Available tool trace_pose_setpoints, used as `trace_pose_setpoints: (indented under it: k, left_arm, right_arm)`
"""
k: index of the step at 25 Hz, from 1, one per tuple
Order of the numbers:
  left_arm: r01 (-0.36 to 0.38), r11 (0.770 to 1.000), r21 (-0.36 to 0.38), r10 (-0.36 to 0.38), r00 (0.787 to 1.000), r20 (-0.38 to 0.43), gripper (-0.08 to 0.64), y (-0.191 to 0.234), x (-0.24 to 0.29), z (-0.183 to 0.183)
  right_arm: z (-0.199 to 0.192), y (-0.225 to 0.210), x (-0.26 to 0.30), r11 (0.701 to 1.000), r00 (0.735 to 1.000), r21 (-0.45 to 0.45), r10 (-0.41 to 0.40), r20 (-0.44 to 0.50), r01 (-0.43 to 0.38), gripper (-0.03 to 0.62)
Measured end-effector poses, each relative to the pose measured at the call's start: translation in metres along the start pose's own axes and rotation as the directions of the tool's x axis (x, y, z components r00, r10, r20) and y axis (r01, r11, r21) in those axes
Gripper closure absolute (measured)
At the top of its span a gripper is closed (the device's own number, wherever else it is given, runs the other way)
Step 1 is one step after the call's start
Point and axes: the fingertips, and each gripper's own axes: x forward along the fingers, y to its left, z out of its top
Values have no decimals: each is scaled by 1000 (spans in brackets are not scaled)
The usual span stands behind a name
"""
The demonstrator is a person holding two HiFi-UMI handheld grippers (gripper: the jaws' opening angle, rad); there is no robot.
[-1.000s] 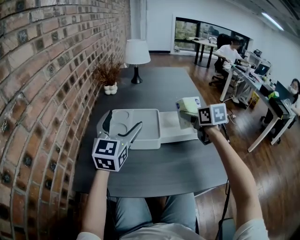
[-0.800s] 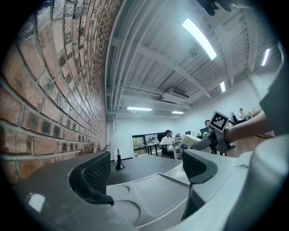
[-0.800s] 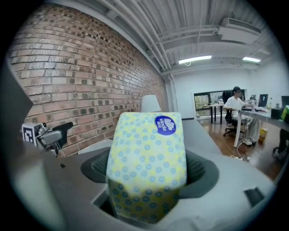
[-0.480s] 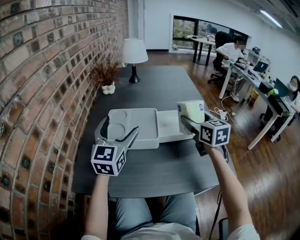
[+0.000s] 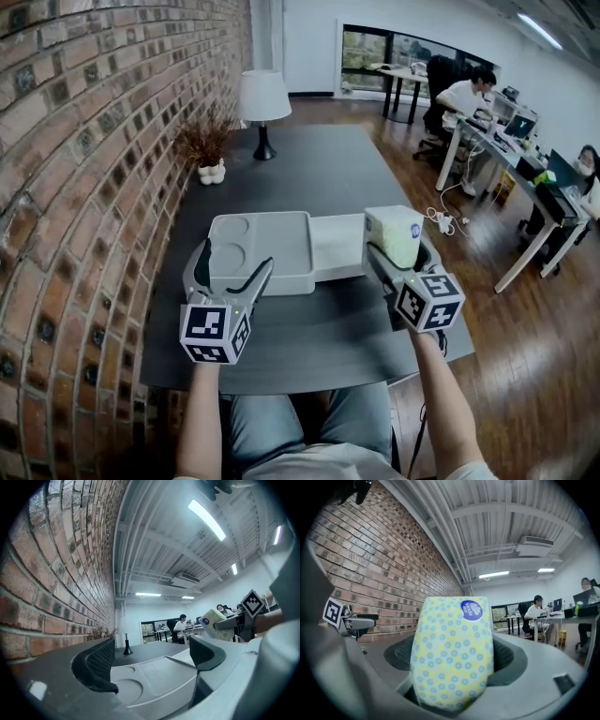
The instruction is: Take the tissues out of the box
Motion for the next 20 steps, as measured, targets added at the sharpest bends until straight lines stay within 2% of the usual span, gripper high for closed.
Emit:
trace_pose_setpoints:
  k: [5, 9, 11, 20]
  left_arm:
    - [-14, 1000, -4, 14, 1000, -1, 75, -8, -7, -3]
    - [-29, 999, -34, 30, 1000, 6, 81, -10, -16, 0]
    - [-34, 999, -43, 35, 999, 14, 81, -13, -22, 1]
    - [-56, 998, -14, 56, 998, 34, 98, -18, -46, -4]
  right_arm:
    - [-9, 11, -17, 999, 999, -31, -22, 43, 23, 166]
    - [-9, 23, -27, 1000, 996, -1, -15, 92, 15, 166]
    - [-7, 29, -33, 1000, 993, -19, -20, 120, 22, 166]
    - [-12, 63, -56, 996, 978, -84, -16, 209, 34, 166]
